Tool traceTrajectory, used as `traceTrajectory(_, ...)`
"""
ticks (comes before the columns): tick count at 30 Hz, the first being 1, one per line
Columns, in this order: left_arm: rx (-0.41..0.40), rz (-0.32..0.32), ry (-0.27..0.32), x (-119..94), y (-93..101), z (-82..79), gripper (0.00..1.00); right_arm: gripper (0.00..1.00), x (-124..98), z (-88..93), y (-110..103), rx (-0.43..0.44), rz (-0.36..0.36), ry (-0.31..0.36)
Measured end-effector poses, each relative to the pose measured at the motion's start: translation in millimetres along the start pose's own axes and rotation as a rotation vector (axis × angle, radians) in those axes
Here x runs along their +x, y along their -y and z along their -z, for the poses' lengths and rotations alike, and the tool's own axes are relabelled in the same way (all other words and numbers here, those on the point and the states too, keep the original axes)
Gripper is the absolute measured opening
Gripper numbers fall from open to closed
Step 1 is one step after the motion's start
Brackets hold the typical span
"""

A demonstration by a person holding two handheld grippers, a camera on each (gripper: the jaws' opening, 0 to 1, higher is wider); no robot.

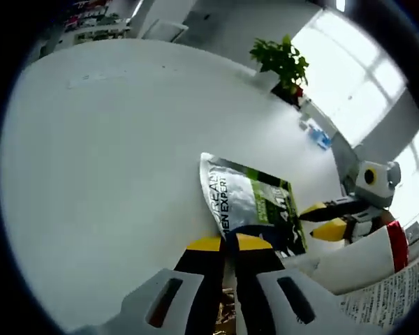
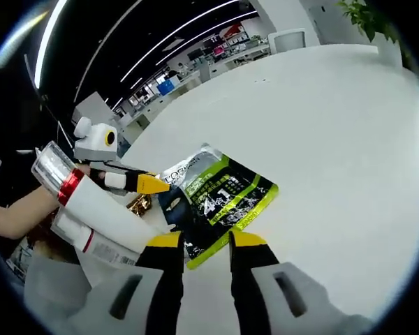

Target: Arrange the skincare products in the storage area until every visible bottle or jar stands upright without overlapping.

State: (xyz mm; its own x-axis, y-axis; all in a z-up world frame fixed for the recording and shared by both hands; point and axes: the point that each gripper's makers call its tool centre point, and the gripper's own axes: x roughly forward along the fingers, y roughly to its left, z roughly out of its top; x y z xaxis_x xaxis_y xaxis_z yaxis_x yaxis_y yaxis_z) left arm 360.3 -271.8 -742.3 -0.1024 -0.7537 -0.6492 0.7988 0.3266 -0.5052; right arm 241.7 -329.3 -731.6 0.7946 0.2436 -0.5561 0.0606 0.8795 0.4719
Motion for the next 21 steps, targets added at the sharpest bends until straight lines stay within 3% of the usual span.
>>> traceTrajectory(11, 0.023, -0.009, 0.040, -9.1, 4.3, -9.3, 0.00, 0.26, 3.7, 1.6, -5.0, -0.020, -0.009, -0.015)
traceTrajectory(18, 0.036, 0.010, 0.117, -22.4, 18.6, -27.8, 0.00, 0.28, 2.2, 1.9, -8.5, -0.042, -0.002, -0.017)
traceTrajectory(21, 0.012, 0.077, 0.152, -28.5, 33.6, -36.6, 0.00, 0.28, -1.0, 0.8, -9.2, -0.045, -0.001, -0.013)
